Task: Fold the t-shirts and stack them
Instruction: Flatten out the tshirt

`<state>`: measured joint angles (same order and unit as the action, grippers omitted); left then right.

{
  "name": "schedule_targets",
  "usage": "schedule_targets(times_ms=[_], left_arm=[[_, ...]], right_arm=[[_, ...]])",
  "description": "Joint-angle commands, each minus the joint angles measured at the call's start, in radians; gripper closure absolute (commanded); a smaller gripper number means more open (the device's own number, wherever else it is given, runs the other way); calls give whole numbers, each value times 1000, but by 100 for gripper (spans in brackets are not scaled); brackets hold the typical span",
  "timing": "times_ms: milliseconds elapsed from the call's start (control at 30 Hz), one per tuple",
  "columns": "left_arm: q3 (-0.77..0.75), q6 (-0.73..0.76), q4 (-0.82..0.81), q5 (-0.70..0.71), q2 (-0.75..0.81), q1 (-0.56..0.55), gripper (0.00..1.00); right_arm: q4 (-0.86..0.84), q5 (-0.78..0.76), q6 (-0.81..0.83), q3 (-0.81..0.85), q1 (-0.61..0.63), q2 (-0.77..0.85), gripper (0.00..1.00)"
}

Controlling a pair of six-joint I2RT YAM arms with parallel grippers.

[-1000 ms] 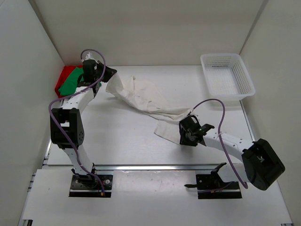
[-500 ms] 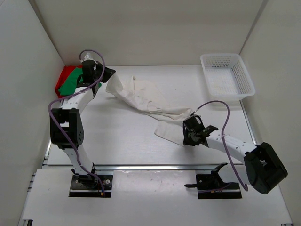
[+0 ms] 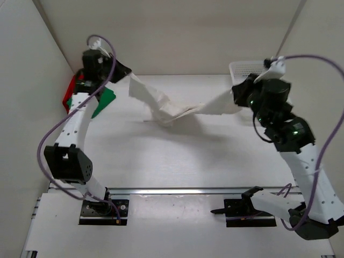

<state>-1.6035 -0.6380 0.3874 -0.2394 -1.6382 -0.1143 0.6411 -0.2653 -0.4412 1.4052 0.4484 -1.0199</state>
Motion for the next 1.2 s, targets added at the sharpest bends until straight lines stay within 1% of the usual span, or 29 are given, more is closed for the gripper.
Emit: schedule_targets(times_ms=[0,33,67,100,133,200,233,267,300,333,367,400,433,467,533,567,600,633,700,800,900,933,967,1000,1033,1067,1100,1133,1167], left_arm=[[-217,-15,80,-110,210,176,100],[-249,-32,67,-160,213,218,100],[-322,-58,77,-173,204,279,100],[-357,-61,103,-167,195,315,100],[-439,-66,122,-155,189,343,100],[-537,-87,134,-159,158,370,100],[-555,-95,133,-179,138,398,100],[-575,-113,127,-190,126,413,100],[-584,-132,116,-199,92,416,100],[-564,-146,93,-252,45,429,100],[-566,-187,76,-323,28,441,100],[-550,-210,65,-346,-15,439,100],[-538,-207,61,-348,-29,432,100],[-495,-200,38,-327,-31,415,100],[-420,-169,2,-273,11,387,100],[-421,-149,16,-237,9,374,100],[-474,-132,31,-227,-1,370,100],[-531,-126,56,-215,-24,357,100],[-594,-132,70,-224,-58,354,100],[-612,-202,3,-257,-77,367,100],[-630,-253,-70,-252,-104,337,100],[-642,-273,-87,-247,-106,334,100],[-657,-282,-119,-239,-123,311,100],[-670,-282,-139,-216,-144,280,100],[-682,-266,-153,-187,-150,228,100],[-697,-240,-153,-148,-176,200,100],[-704,-206,-156,-138,-202,136,100],[-710,-195,-166,-109,-219,49,100],[-717,-166,-166,-89,-253,16,100]], right_arm=[[60,-173,197,374,70,-115,100],[77,-198,228,441,85,-138,100],[107,-248,269,588,128,-201,100],[101,-306,318,668,180,-233,100],[80,-403,353,774,222,-280,100],[19,-483,503,863,333,-331,100],[-89,-580,548,876,422,-342,100],[-274,-638,697,814,467,-335,100],[-396,-734,881,714,534,-324,100],[-610,-785,1055,669,570,-319,99],[-730,-798,1108,628,581,-333,100],[-748,-813,1165,641,567,-356,100],[-703,-793,1126,647,528,-365,100],[-617,-735,1087,644,486,-362,100],[-456,-659,864,626,407,-352,100],[-352,-590,808,621,353,-355,100],[-298,-544,708,618,331,-367,100],[-220,-455,623,612,282,-365,100],[-149,-356,553,592,253,-390,100],[-104,-276,518,603,334,-437,100],[-20,-139,452,653,452,-505,100],[-8,-135,419,661,467,-526,100],[8,-137,406,655,513,-531,100],[5,-155,407,652,574,-536,99],[-10,-160,407,650,602,-530,100],[-18,-201,432,644,662,-514,100],[-50,-236,433,650,712,-505,100],[-55,-258,459,661,731,-497,100],[-46,-259,460,699,746,-496,100]])
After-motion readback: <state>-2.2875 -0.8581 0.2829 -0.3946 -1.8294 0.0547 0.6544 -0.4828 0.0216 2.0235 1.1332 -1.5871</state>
